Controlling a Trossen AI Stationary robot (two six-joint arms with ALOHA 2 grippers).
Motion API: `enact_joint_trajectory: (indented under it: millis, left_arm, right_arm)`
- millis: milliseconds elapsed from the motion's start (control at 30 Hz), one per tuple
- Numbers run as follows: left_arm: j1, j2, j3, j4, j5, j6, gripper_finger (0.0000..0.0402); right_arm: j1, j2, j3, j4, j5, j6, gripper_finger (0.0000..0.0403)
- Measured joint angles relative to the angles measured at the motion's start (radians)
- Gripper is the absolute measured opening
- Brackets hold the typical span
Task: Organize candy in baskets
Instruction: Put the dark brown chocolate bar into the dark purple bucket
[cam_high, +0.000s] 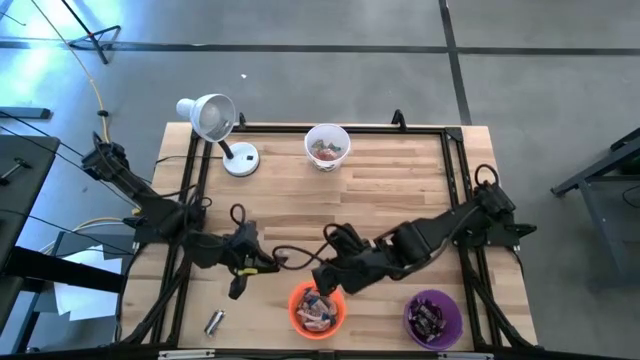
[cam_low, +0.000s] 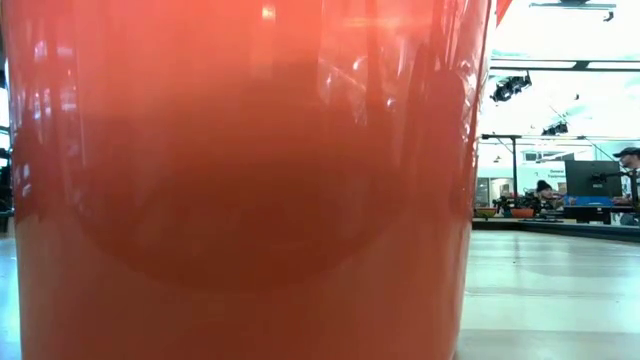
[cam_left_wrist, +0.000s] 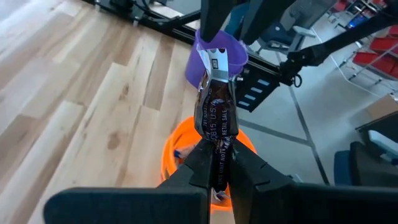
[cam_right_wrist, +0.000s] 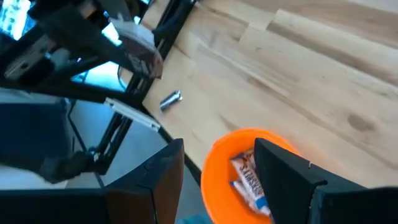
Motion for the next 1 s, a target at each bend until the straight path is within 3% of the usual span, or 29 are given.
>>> enact_joint_trajectory:
  millis: [567,1000]
  left_arm:
    - [0.038,-0.018,0.000,-0.056,0.014,0.059,0.0012]
    - [0.119,-0.041,-0.001,-0.054,0.001,0.057,0.0012]
  right_arm:
    - [-0.156,0.000,0.000,0.045,-0.032,-0.057,0.0190]
    - [-0.156,-0.001,0.000,0.196,0.145,-0.238,0.0190]
